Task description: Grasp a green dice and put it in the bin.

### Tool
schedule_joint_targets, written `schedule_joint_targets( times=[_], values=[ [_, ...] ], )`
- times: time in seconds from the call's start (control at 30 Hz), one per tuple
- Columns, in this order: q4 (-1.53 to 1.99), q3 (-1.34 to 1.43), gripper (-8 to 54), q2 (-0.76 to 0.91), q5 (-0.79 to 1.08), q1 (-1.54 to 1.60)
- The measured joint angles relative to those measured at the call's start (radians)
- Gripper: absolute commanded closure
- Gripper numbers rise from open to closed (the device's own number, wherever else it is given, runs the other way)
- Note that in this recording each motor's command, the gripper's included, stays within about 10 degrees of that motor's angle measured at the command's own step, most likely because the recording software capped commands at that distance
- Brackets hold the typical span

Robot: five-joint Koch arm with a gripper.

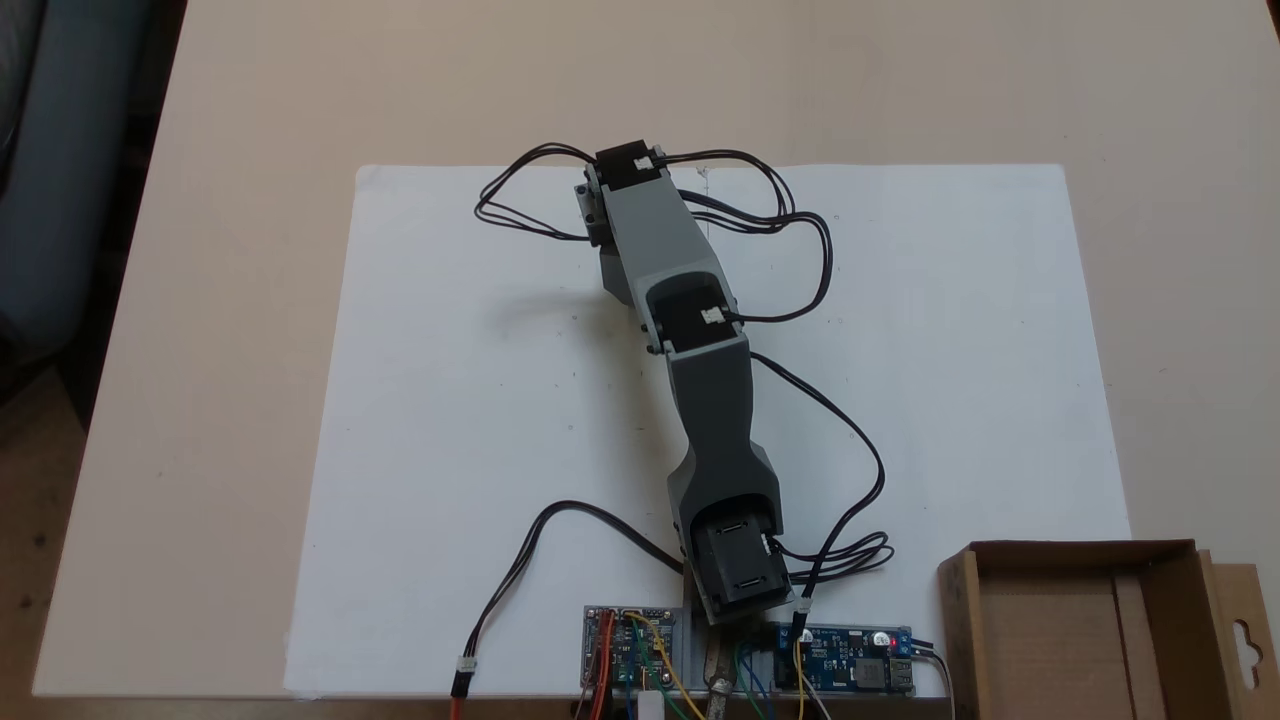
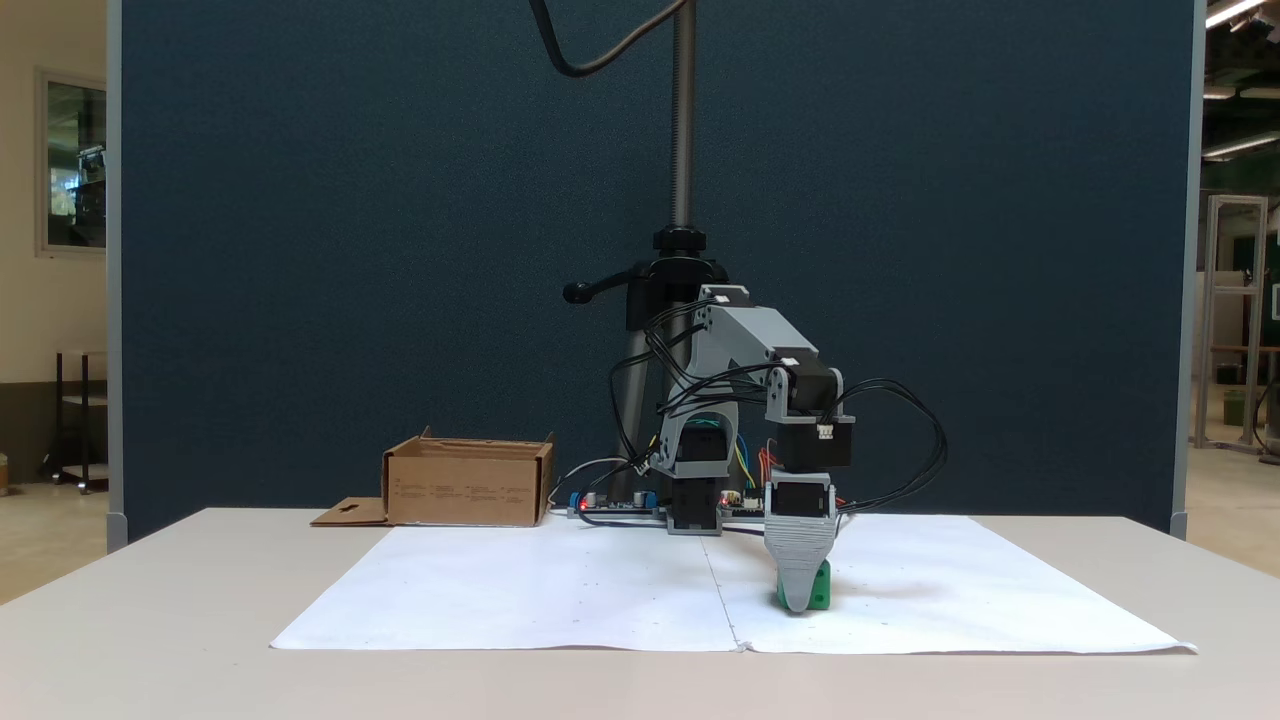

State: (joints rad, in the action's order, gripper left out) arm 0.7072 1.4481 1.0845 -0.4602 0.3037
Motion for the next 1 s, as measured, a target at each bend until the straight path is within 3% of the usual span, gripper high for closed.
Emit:
schedule_joint_targets(
  times=[0.17,0.53,1.0],
  values=[
    [0.000,0.000,33.9,0.000,0.000,0.008],
    [-0.002,0.015,33.9,0.021,0.000,-0.009],
    [0.063,0.025,33.9,0.390,0.006,-0.129]
  ],
)
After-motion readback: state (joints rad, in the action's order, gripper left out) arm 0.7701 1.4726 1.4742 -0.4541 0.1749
